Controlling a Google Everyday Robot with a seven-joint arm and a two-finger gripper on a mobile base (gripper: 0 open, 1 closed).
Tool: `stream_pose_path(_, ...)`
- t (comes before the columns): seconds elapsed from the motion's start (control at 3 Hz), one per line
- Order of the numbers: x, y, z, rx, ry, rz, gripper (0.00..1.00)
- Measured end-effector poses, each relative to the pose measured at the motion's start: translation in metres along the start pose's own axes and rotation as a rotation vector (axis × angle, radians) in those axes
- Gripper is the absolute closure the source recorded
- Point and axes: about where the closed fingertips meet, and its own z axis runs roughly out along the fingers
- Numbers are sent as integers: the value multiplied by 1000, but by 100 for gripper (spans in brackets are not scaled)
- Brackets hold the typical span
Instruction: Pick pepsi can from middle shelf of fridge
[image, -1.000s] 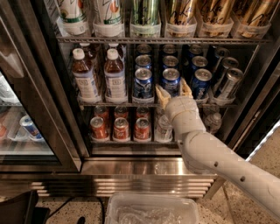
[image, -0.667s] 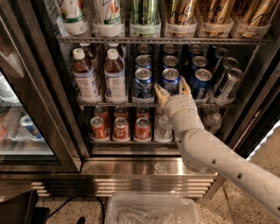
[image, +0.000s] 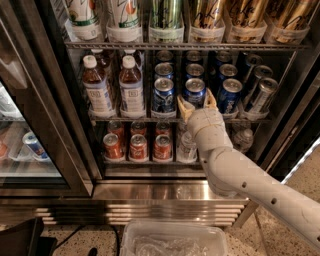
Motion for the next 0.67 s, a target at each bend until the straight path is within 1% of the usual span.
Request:
stream_pose_path(0.33,0,0,0,0,0,0,100)
stream_pose_path(0.67,-7,3,-3,-31,4,20,100)
